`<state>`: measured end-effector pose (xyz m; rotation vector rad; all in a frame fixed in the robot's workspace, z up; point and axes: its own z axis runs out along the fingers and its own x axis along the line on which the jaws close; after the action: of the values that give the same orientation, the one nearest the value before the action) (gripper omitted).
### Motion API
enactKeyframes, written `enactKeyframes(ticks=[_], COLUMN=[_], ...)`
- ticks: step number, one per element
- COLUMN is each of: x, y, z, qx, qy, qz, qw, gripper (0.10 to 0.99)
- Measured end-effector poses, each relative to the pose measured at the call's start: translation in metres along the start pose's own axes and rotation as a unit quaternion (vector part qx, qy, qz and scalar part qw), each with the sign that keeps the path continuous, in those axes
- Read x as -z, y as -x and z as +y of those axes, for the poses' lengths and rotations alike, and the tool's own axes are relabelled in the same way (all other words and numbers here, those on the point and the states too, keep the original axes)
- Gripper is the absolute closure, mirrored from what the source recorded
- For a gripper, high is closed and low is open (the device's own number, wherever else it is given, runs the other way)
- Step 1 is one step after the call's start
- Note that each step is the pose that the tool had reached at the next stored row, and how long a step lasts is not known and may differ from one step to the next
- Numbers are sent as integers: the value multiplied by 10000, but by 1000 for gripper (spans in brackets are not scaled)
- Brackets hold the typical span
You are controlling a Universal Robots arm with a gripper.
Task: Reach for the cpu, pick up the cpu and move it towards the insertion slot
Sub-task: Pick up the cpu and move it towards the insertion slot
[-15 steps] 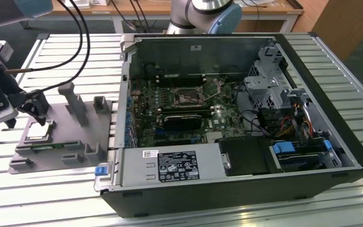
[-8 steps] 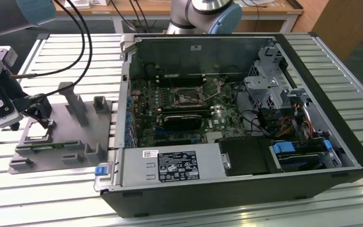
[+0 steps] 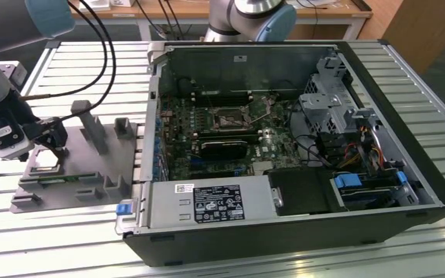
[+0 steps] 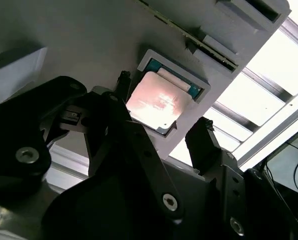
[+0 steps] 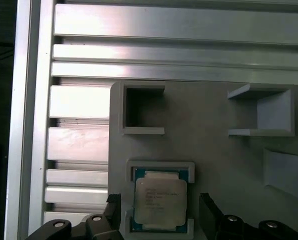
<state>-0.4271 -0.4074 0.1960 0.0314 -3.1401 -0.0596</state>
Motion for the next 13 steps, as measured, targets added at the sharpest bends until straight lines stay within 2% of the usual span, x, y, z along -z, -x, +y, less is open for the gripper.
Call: enactKeyframes(ticks=[4,13], x=[-32,-138], y=[0,0], z=[25,23], qx=[0,-5], qy=[0,-6], qz=[-1,-1], qw=[10000,10000], gripper=[365,365])
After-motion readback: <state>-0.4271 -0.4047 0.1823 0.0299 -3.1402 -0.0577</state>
